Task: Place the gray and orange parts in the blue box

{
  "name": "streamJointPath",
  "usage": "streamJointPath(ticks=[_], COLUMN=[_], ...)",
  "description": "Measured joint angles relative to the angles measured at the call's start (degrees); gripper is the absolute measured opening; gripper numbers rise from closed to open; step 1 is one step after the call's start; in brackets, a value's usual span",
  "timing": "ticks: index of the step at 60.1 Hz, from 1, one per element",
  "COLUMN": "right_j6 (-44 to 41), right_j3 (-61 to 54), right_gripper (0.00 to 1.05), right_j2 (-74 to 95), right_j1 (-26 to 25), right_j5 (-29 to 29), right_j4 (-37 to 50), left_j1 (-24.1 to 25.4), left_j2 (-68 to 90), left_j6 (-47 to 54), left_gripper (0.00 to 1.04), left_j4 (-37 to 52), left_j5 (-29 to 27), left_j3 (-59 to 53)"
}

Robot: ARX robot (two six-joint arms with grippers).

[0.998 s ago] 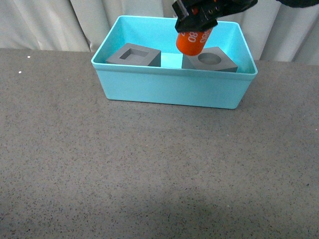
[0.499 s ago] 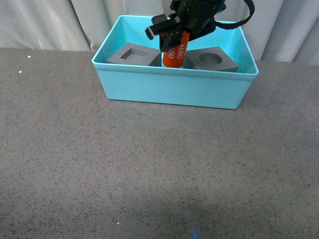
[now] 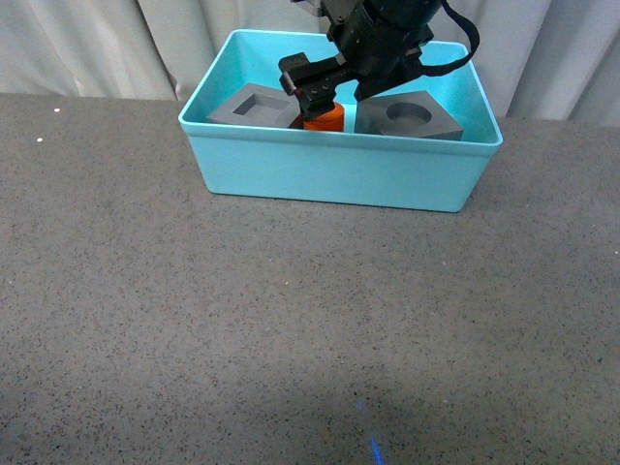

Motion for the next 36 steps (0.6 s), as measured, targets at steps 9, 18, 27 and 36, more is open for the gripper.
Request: streamJointPath(ticks=[9,18,27,36], right_j6=[2.5,6.1,8.9,9.4], right_j3=[-5.0,-14.6,-25.7,-39.1], right_gripper=[0.96,0.95,0.95,0.95], right_j2=[-3.7,-13.0,-24.1,-33.4], right_j1=[-0.3,-1.3,-3.2,-6.0], right_j5=[1.4,3.9,8.6,15.4], right_j4=[3.2,12.1,20.5,28.9], left_j1=[0.0,0.0,0.0,0.0], left_j2=[0.0,0.0,0.0,0.0], left_j6=[0.0,0.0,0.0,0.0], left_gripper=[0.98,0.98,0.98,0.98], left_j4=[0.0,0.0,0.0,0.0], left_j5=[0.0,0.0,0.0,0.0], left_j3=[0.0,0.0,0.0,0.0])
